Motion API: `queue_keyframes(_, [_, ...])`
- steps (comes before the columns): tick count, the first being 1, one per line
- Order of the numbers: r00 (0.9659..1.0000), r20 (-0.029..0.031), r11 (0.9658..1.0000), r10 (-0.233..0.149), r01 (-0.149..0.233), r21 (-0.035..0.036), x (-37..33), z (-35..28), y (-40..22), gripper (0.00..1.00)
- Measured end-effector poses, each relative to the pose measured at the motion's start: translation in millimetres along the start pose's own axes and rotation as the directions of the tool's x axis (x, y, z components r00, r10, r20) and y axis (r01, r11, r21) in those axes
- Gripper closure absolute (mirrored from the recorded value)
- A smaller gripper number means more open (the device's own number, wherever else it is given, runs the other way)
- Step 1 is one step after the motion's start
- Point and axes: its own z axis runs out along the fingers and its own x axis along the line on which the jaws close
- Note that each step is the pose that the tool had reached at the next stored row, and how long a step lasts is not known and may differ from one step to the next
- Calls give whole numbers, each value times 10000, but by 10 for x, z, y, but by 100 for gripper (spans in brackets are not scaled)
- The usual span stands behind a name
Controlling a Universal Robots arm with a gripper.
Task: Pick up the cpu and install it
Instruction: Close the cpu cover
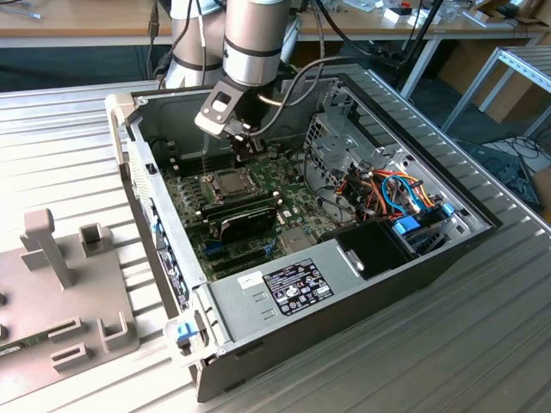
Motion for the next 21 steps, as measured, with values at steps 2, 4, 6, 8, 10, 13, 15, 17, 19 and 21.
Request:
queue_keyframes(2, [10000, 1, 10000, -1, 1, 1, 1, 23, -75, 89])
queue_keyframes(4, [10000, -1, 10000, -1, 1, -1, 4, 44, -170, 89])
queue_keyframes(6, [10000, -1, 10000, -1, 1, -1, 6, 69, -286, 89])
queue_keyframes(8, [10000, 1, 10000, 0, 0, 1, 6, 87, -321, 89])
queue_keyframes(10, [10000, 0, 10000, 0, 0, 0, 7, 134, -341, 89])
queue_keyframes(13, [10000, 1, 10000, -3, 3, 1, 5, 193, -363, 89])
queue_keyframes(15, [10000, 0, 10000, -1, 1, 0, 6, 194, -364, 89])
queue_keyframes(17, [10000, -2, 10000, 2, -2, -2, 7, 202, -371, 89])
queue_keyframes(19, [10000, -1, 10000, -1, 1, 0, 7, 216, -384, 89])
queue_keyframes(21, [10000, 2, 10000, -1, 1, 2, 6, 218, -386, 89])
